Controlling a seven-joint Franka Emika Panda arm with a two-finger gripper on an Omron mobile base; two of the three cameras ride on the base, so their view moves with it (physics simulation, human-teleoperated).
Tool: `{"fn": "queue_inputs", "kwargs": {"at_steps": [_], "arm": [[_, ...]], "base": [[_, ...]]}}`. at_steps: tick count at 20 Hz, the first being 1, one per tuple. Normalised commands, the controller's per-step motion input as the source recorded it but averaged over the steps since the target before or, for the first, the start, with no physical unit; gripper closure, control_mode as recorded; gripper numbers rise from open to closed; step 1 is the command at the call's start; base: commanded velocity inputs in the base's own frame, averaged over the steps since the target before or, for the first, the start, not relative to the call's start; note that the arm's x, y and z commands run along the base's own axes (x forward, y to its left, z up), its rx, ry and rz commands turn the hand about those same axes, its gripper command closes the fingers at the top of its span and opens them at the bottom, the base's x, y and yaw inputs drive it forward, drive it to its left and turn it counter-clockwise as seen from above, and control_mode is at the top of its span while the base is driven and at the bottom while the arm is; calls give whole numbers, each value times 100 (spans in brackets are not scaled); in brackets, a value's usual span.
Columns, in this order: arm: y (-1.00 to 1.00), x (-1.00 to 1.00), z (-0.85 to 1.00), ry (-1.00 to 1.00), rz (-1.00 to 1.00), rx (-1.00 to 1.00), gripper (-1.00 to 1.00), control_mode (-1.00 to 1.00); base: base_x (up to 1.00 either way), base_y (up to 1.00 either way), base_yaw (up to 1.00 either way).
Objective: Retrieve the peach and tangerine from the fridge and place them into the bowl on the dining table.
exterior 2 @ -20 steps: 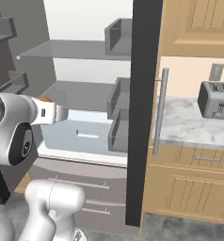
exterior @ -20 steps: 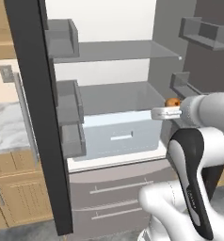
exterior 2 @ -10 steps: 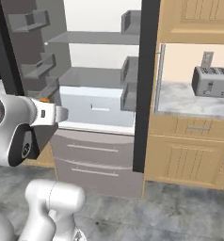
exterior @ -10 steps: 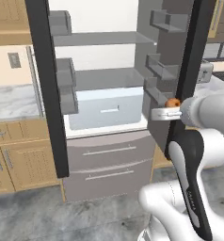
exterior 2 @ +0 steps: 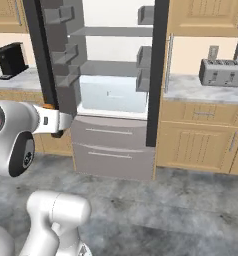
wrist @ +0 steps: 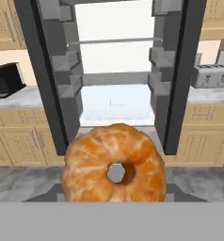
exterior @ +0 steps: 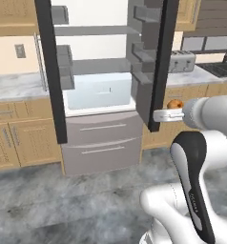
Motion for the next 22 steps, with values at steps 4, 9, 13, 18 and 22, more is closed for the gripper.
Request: {"fn": "queue_inputs", "kwargs": {"at_steps": [4, 9, 13, 18, 22], "arm": [[0, 0, 0, 0, 0, 0, 100, 100], [0, 0, 0, 0, 0, 0, 100, 100], [0, 0, 0, 0, 0, 0, 100, 100], [0, 0, 0, 0, 0, 0, 100, 100], [0, 0, 0, 0, 0, 0, 100, 100]], "base": [[-100, 0, 0], [-100, 0, 0], [-100, 0, 0], [-100, 0, 0], [-100, 0, 0]]}}
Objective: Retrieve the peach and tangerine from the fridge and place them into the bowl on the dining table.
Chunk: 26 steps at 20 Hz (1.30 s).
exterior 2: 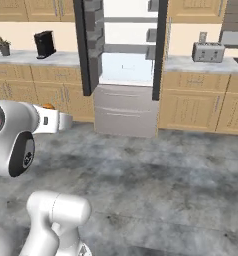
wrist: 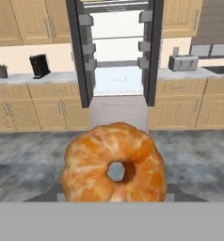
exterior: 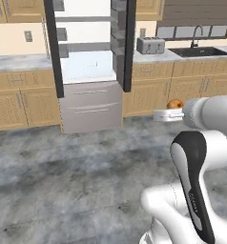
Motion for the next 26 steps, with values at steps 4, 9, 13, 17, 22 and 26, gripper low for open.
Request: {"fn": "queue_inputs", "kwargs": {"at_steps": [4, 9, 13, 17, 22, 26], "arm": [[0, 0, 0, 0, 0, 0, 100, 100], [0, 0, 0, 0, 0, 0, 100, 100], [0, 0, 0, 0, 0, 0, 100, 100], [0, 0, 0, 0, 0, 0, 100, 100], [0, 0, 0, 0, 0, 0, 100, 100], [0, 0, 0, 0, 0, 0, 100, 100]], "base": [[-100, -1, 0], [-100, -14, -1], [-100, -34, -6], [-100, -48, -7], [-100, -51, -7], [-100, -49, -7]]}}
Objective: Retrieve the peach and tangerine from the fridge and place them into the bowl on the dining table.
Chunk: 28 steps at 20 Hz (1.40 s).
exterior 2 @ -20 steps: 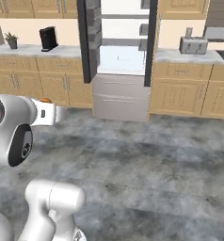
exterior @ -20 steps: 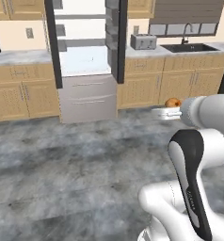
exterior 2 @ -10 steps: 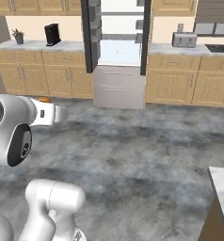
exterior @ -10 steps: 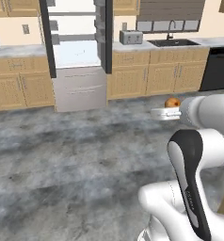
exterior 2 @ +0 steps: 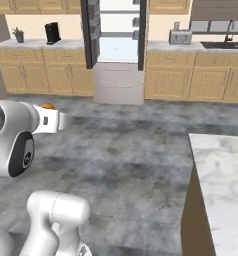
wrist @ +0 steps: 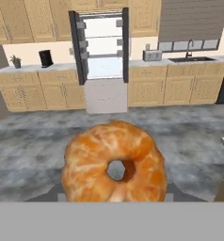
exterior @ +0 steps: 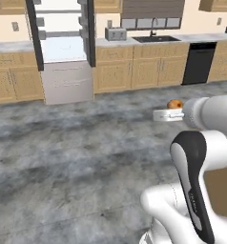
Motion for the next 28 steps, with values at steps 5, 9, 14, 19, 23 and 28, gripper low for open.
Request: {"fn": "queue_inputs", "kwargs": {"at_steps": [5, 9, 14, 19, 23, 28], "arm": [[0, 0, 0, 0, 0, 0, 100, 100], [0, 0, 0, 0, 0, 0, 100, 100], [0, 0, 0, 0, 0, 0, 100, 100], [0, 0, 0, 0, 0, 0, 100, 100], [0, 0, 0, 0, 0, 0, 100, 100], [0, 0, 0, 0, 0, 0, 100, 100]], "base": [[-100, -44, -7], [-100, -45, -7], [-100, -50, -6], [-100, -53, -6], [-100, -56, -6], [-84, -73, -9]]}}
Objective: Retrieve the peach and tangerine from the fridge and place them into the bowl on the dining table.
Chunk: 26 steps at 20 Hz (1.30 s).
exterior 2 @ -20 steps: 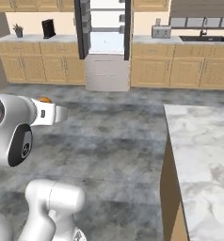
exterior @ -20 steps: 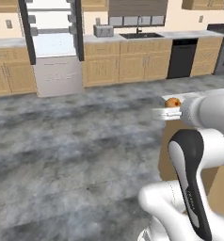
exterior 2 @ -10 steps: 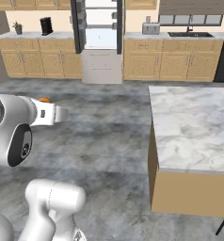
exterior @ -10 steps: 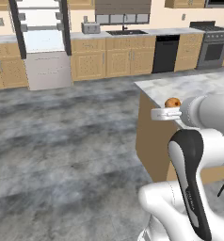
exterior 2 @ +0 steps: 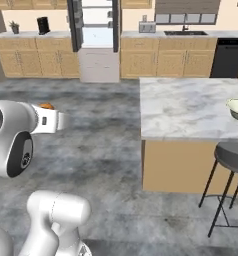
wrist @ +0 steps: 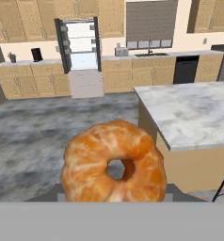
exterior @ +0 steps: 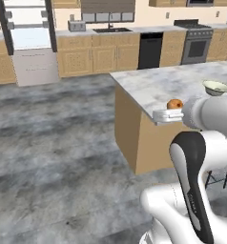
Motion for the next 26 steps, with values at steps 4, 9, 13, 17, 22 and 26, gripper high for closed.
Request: {"fn": "queue_inputs", "kwargs": {"at_steps": [4, 9, 13, 17, 22, 26], "arm": [[0, 0, 0, 0, 0, 0, 100, 100], [0, 0, 0, 0, 0, 0, 100, 100], [0, 0, 0, 0, 0, 0, 100, 100], [0, 0, 0, 0, 0, 0, 100, 100], [0, 0, 0, 0, 0, 0, 100, 100], [0, 0, 0, 0, 0, 0, 100, 100]], "base": [[-41, -97, -9], [-6, -100, -13], [0, -100, -12], [6, -100, -7], [18, -100, -4], [41, -99, -2]]}}
